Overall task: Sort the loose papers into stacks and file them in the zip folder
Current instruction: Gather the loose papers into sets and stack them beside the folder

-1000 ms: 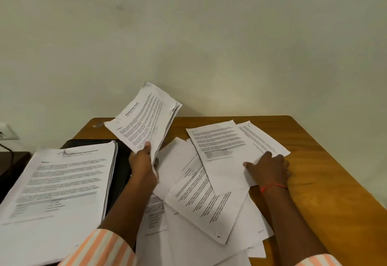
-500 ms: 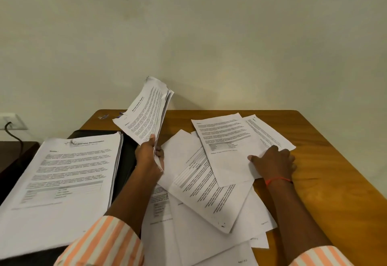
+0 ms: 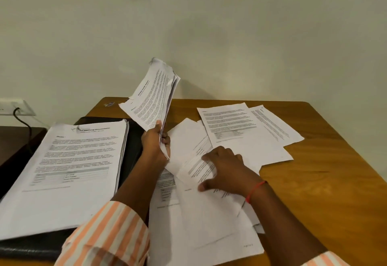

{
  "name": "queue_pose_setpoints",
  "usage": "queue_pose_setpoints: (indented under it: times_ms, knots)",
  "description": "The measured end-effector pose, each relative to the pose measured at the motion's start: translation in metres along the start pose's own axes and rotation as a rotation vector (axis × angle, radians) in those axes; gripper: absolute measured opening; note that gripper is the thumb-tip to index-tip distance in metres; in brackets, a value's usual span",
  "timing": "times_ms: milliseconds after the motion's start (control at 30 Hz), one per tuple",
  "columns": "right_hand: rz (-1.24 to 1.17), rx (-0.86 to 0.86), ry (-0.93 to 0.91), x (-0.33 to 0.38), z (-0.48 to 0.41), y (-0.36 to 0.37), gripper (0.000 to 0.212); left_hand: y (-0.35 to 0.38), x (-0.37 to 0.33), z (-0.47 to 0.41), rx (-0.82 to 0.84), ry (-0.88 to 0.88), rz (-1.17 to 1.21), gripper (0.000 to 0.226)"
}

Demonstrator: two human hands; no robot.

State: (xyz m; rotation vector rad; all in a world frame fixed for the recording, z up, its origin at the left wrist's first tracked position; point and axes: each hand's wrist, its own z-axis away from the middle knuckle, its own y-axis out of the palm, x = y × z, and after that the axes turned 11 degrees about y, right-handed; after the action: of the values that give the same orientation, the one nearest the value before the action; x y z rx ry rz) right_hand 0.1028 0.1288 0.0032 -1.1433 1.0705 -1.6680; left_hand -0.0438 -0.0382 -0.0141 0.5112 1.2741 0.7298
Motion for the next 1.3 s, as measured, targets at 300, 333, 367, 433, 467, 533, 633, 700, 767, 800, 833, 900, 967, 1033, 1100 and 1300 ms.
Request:
queue_pose_setpoints:
  times_ms: [300,333,367,433,467,533,633,700,767,800,833,900,967,1033,1100,1300]
  knots:
    - [-0.251,-0.261,-0.079,-0.039,-0.031,0.014,0.04,-0.002,0.006,-0.004,0.06,-0.016,-0.038,0.046]
    - [-0.224,-0.307,-0.113,-0.042,-0.034,0.018,0.041,-0.003,0.007,-0.004,0.074,-0.017,-0.049,0.048]
    - [-0.202,-0.378,-0.123,-0.045,-0.038,0.018,0.039,-0.004,0.008,-0.004,0.082,-0.013,-0.065,0.051]
    - [-0.263,-0.585,0.007,-0.058,-0.039,0.006,0.028,-0.004,0.01,-0.004,0.092,-0.009,-0.128,0.057]
    - [-0.355,-0.678,0.117,-0.068,-0.038,-0.003,0.024,-0.002,0.01,-0.003,0.099,-0.014,-0.154,0.058]
    - [-0.455,-0.723,0.338,-0.094,-0.037,-0.015,0.023,0.003,0.011,0.002,0.122,-0.018,-0.141,0.05]
    - [-0.216,-0.422,0.518,-0.107,-0.039,-0.012,0.049,0.012,0.012,0.016,0.125,0.039,-0.175,0.033]
    - [-0.087,-0.278,0.507,-0.094,-0.046,0.0,0.053,0.015,0.014,0.023,0.144,0.04,-0.188,0.03]
    - [-0.15,-0.346,0.392,-0.082,-0.055,0.006,0.039,0.017,0.015,0.025,0.14,0.038,-0.219,0.03]
    - [-0.231,-0.424,0.354,-0.08,-0.057,0.005,0.034,0.017,0.016,0.025,0.124,0.033,-0.239,0.032]
    - [-0.292,-0.516,0.365,-0.082,-0.057,0.001,0.031,0.017,0.016,0.025,0.109,0.03,-0.259,0.033]
    - [-0.323,-0.668,0.448,-0.102,-0.057,-0.006,0.031,0.016,0.019,0.026,0.099,0.025,-0.306,0.032]
    - [-0.342,-0.636,0.555,-0.122,-0.058,-0.01,0.041,0.015,0.021,0.027,0.103,0.034,-0.332,0.031]
    - [-0.318,-0.558,0.612,-0.131,-0.064,-0.012,0.053,0.014,0.022,0.026,0.131,0.054,-0.329,0.033]
    - [-0.211,-0.589,0.652,-0.131,-0.067,-0.011,0.055,0.016,0.021,0.027,0.141,0.069,-0.332,0.032]
    - [-0.221,-0.656,0.887,-0.145,-0.06,-0.007,0.068,0.017,0.022,0.025,0.115,0.062,-0.337,0.036]
